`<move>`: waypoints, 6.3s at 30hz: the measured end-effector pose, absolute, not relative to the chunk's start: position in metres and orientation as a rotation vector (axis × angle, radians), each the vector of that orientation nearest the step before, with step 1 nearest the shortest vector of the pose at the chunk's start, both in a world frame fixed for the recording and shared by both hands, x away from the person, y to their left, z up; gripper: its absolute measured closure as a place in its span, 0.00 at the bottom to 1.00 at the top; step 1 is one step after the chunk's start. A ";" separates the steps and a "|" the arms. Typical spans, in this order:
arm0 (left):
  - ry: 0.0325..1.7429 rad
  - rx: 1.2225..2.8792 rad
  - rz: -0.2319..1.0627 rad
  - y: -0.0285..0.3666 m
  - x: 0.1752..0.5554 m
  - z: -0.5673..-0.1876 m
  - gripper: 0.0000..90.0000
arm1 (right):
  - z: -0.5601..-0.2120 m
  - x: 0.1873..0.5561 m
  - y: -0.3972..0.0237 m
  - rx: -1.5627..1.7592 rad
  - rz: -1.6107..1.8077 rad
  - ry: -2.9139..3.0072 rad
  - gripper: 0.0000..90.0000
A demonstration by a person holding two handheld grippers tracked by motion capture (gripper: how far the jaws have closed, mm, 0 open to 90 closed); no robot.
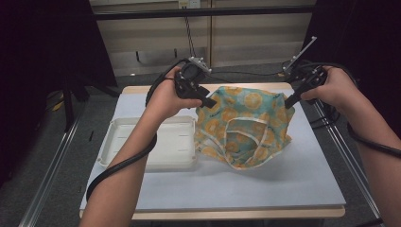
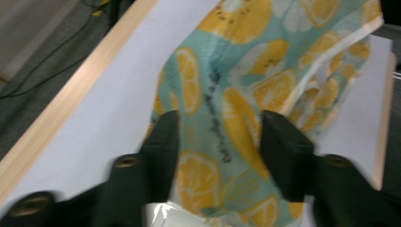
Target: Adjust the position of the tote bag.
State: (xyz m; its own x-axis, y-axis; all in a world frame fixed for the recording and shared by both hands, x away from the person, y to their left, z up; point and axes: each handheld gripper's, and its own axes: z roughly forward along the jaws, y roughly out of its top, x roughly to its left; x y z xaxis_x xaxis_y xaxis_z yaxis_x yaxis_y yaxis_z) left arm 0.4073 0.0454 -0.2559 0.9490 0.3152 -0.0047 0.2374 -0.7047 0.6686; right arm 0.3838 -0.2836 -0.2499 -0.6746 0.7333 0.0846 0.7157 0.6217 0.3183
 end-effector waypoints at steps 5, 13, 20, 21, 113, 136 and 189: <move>0.390 2.389 0.113 0.044 0.407 -0.256 0.98 | -0.241 0.379 -0.284 1.197 0.529 2.756 0.86; 0.399 2.393 0.092 0.045 0.406 -0.249 1.00 | -0.224 0.370 -0.279 1.136 0.569 2.744 0.71; 0.418 2.377 0.079 0.044 0.406 -0.249 1.00 | -0.220 0.367 -0.261 1.043 0.615 2.781 0.65; 0.418 2.376 0.079 0.044 0.406 -0.248 1.00 | -0.221 0.368 -0.259 1.034 0.614 2.783 0.66; 0.621 2.296 -0.044 0.045 0.448 -0.268 1.00 | -0.212 0.385 -0.221 0.947 0.629 2.835 0.66; 0.583 2.242 0.013 0.058 0.441 -0.256 0.75 | -0.177 0.404 -0.232 1.136 0.706 2.727 1.00; 0.475 2.256 0.114 0.011 0.446 -0.231 1.00 | -0.218 0.406 -0.245 1.181 0.675 2.765 0.99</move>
State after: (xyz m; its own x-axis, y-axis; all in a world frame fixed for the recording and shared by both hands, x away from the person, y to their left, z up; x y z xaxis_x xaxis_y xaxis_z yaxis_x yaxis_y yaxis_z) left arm 0.4463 0.0108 -0.2314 0.9252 0.3727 -0.0716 0.2997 -0.6017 0.7403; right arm 0.4062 -0.2447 -0.2176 -0.7048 0.7002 0.1139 0.6740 0.6109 0.4154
